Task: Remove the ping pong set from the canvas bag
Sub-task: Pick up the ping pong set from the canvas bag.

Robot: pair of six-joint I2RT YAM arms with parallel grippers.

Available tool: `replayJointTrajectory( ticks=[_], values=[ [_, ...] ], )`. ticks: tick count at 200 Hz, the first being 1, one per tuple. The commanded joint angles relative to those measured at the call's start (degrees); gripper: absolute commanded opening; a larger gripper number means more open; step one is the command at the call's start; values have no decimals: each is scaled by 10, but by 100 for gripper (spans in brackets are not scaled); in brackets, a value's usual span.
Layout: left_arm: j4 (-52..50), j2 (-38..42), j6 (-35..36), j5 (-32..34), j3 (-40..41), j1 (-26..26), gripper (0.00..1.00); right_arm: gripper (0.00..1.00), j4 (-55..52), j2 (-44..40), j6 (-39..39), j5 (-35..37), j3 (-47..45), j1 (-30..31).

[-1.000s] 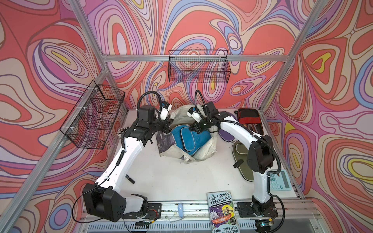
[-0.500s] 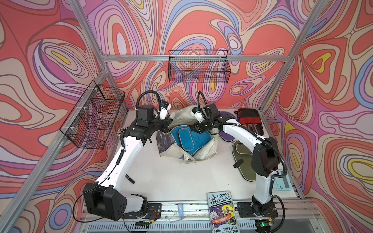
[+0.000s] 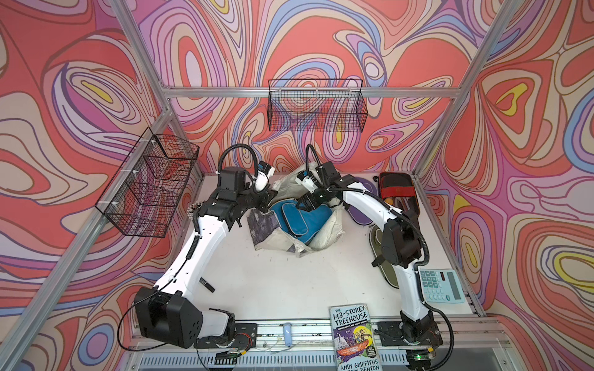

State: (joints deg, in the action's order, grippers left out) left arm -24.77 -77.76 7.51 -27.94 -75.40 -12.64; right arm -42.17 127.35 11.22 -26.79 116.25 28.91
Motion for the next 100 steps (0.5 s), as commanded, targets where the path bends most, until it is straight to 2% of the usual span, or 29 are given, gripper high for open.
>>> replayJointTrajectory(
  ticks=[1,36,62,76,82,100],
  values=[
    [12,6,17,-59,-19,2,0,78,-30,33,38,-5,10,-10],
    [22,1,16,-91,-19,2,0,82,-32,65,51,-45,14,-10],
    [24,1,18,-101,-19,2,0,78,-33,82,46,-79,14,-10],
    [22,1,19,-102,-20,2,0,70,-35,84,44,-86,9,-10],
    [21,1,20,-101,-20,2,0,63,-38,83,46,-88,7,-10],
    [19,0,22,-101,-19,2,0,26,-43,74,49,-87,-3,-10]
  ],
)
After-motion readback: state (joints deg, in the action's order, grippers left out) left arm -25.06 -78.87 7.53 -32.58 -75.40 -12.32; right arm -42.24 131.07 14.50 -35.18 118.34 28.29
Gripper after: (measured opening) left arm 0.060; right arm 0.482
